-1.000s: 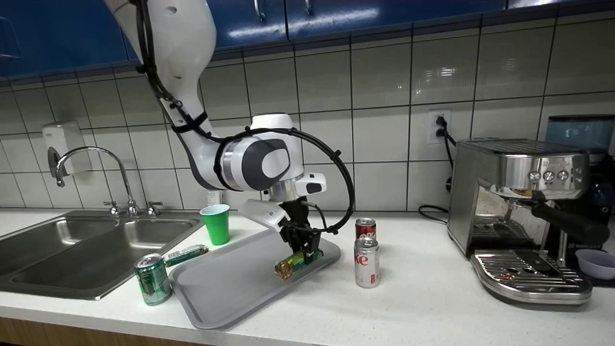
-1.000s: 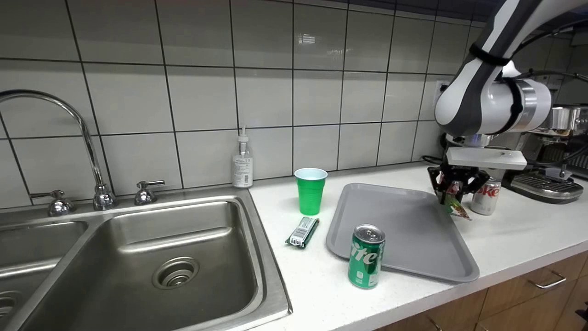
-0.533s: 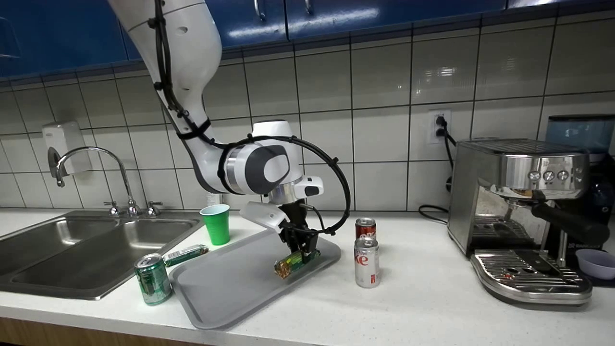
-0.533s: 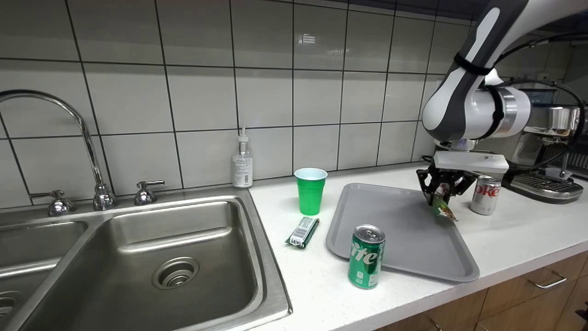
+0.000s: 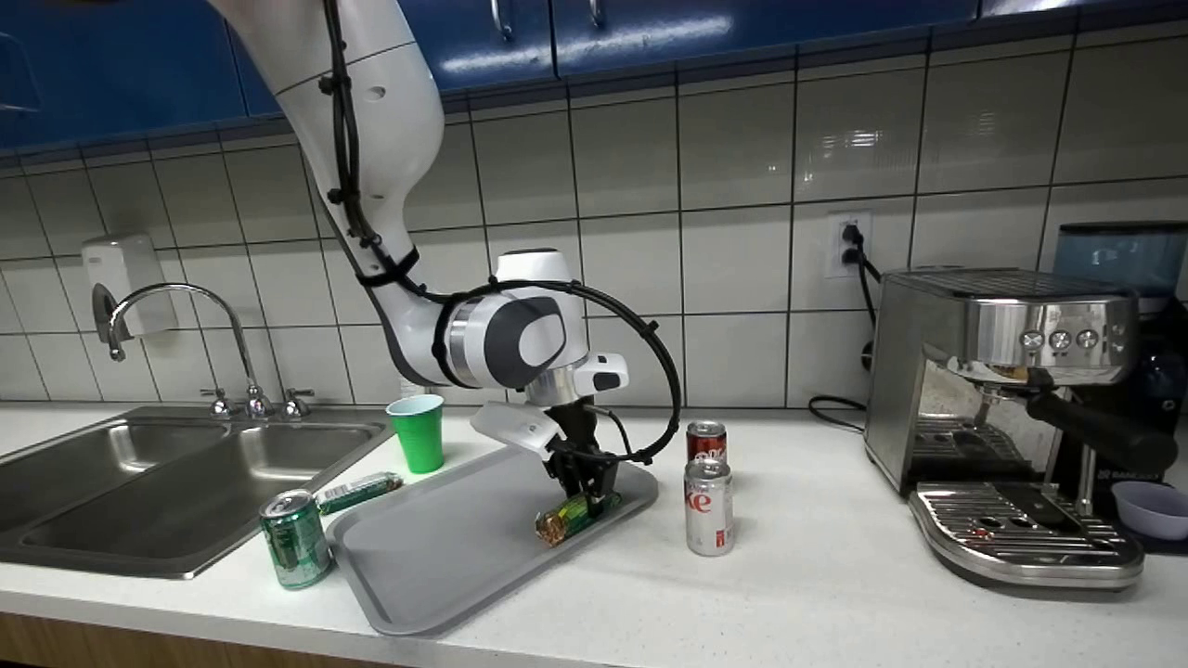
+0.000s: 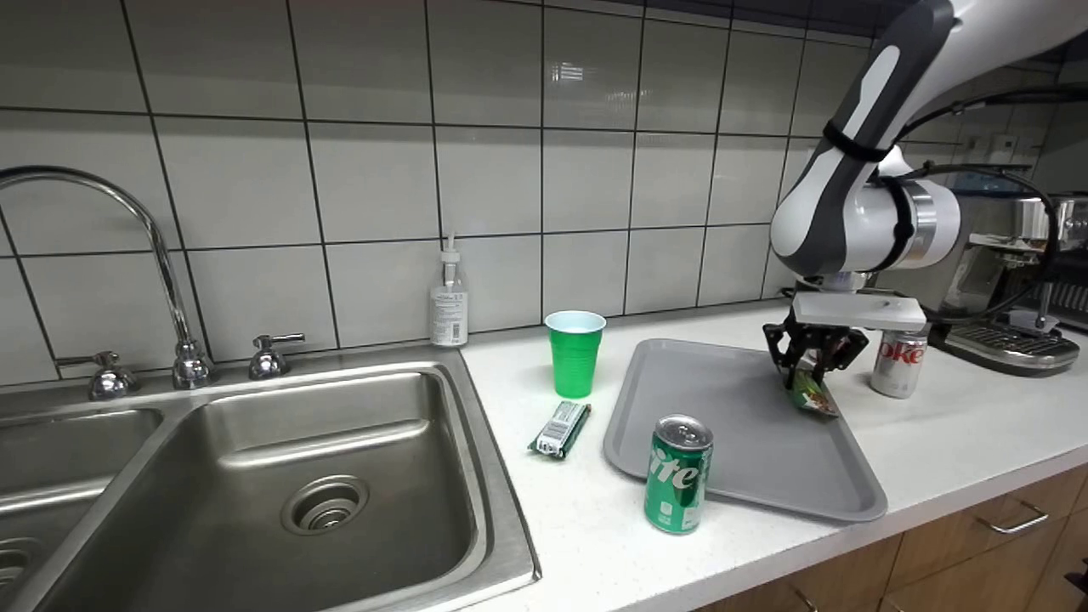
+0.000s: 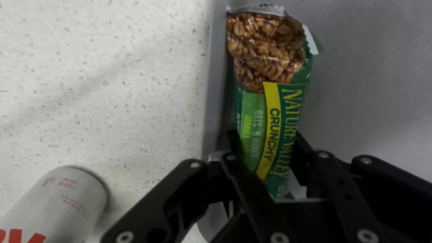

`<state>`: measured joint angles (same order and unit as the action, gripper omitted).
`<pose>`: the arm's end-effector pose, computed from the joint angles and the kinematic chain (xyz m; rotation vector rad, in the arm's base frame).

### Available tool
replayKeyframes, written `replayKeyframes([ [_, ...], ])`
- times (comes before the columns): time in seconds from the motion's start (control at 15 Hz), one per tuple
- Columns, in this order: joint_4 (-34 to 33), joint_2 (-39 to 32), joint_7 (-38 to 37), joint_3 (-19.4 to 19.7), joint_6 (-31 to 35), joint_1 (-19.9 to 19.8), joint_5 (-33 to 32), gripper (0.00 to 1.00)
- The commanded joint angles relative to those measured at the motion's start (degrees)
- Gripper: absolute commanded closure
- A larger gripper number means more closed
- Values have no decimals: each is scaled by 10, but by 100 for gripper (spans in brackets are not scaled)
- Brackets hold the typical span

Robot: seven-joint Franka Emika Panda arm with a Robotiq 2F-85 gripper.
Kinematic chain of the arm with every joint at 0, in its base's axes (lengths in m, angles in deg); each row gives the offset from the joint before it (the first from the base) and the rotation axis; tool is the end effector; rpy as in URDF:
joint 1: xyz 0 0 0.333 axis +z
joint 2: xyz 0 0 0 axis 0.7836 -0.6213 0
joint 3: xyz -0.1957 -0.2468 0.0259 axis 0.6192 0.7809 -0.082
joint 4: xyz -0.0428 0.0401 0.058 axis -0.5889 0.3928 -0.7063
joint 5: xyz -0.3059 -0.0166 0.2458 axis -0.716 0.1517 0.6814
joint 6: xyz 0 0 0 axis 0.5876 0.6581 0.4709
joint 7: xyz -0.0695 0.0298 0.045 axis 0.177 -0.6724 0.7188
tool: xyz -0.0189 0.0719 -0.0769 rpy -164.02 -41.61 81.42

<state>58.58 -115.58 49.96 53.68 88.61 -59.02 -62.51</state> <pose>0.5379 -0.1590 0.1531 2.9865 -0.7153 0.1935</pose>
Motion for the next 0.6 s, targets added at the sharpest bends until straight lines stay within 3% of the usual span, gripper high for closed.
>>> replayKeyframes([
  [0.0, -21, -8, 13, -4, -19, -2, 7, 62],
  [0.07, -19, -5, 15, -5, -19, -3, 8, 37],
  [0.13, -17, -2, 17, -8, -18, -4, 9, 37],
  [0.47, 11, 25, 44, -28, -14, -14, 13, 3],
  [0.53, 15, 30, 48, -30, -12, -15, 13, 0],
])
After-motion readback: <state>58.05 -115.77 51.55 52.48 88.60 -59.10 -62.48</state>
